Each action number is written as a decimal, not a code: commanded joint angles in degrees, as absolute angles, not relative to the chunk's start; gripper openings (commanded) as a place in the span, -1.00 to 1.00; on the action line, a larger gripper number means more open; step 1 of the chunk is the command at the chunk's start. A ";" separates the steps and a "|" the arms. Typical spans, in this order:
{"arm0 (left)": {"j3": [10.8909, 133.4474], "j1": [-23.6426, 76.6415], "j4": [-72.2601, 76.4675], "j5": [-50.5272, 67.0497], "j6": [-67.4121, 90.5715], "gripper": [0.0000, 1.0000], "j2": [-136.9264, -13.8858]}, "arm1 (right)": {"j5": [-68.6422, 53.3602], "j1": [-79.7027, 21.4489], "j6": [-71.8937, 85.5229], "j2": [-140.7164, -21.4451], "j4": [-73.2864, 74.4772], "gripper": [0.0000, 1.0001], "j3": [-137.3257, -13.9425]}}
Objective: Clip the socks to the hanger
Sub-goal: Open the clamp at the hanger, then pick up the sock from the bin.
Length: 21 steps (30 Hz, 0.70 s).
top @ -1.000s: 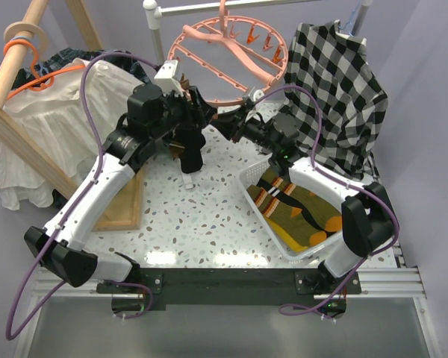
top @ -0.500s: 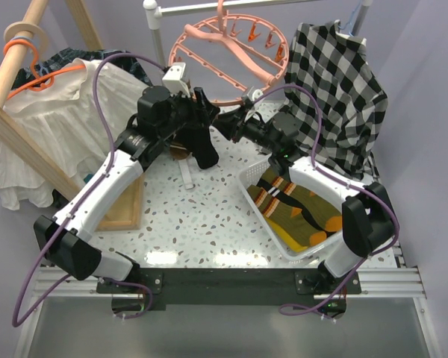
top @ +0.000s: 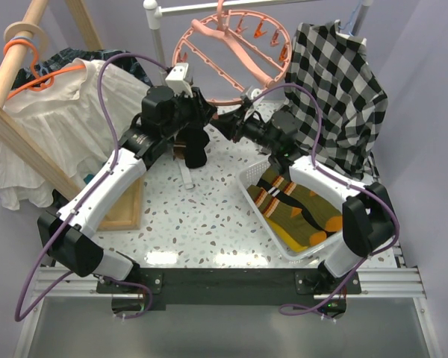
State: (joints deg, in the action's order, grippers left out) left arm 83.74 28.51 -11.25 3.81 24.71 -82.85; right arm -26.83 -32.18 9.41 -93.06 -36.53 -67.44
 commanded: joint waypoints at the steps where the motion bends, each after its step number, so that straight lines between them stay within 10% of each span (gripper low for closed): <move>1: 84.90 28.39 -8.00 1.23 23.73 -0.48 -82.36 | -27.07 -32.61 7.30 -91.06 -34.81 -0.67 -70.05; 21: 85.87 28.39 -11.16 0.18 22.67 -0.80 -81.39 | -17.85 -33.49 0.35 -70.94 2.97 0.30 -56.43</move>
State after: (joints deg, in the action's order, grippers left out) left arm 83.77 29.26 -12.40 2.55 23.14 -82.83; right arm -21.34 -33.43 2.57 -75.53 -10.72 -59.64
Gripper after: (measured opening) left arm 0.198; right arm 0.628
